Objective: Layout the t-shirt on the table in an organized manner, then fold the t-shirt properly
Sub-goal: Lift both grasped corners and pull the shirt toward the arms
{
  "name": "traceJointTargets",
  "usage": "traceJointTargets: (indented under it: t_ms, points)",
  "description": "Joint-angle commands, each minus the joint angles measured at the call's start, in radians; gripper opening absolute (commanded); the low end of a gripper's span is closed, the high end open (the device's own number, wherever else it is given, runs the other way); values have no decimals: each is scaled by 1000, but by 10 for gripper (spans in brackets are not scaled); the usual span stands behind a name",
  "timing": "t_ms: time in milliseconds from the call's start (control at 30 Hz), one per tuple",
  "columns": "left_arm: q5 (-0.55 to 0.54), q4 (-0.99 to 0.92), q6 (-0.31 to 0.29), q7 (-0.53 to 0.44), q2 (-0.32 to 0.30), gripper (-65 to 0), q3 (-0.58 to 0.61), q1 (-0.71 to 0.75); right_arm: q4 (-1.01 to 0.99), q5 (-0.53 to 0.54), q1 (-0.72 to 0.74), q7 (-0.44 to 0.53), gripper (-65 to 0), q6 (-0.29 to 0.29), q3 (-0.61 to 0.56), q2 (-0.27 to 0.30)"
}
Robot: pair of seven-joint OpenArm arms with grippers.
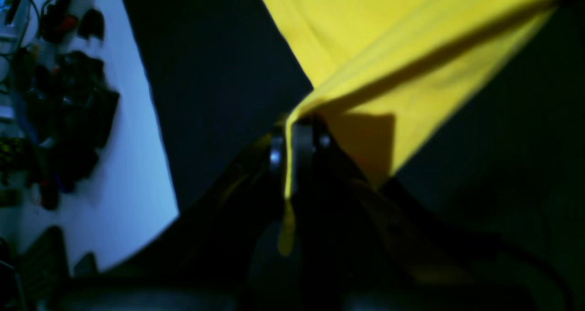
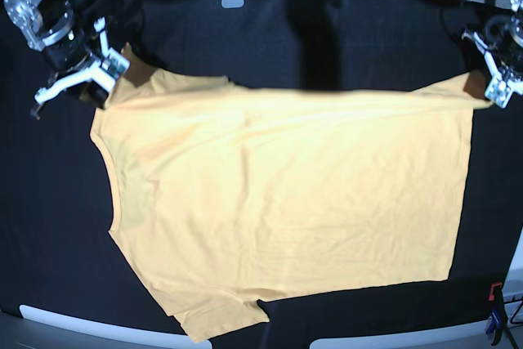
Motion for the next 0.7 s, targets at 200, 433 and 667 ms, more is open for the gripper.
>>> traceJointTargets:
  t_ms: [200,433,667]
  points:
    - [-78,-3,-39,-66,-12,-650,-11,-93,-65,57,155,16,-650,-20,3,-65]
    - [-97,-5,-64,-95,-12,-650,34,-128,-161,55,298,16,-650,-20,-59,-147]
    - [-97,-103,-64,-104,-11,-650,116,-212,-307,51,468,16,-650,-21,-130,-254]
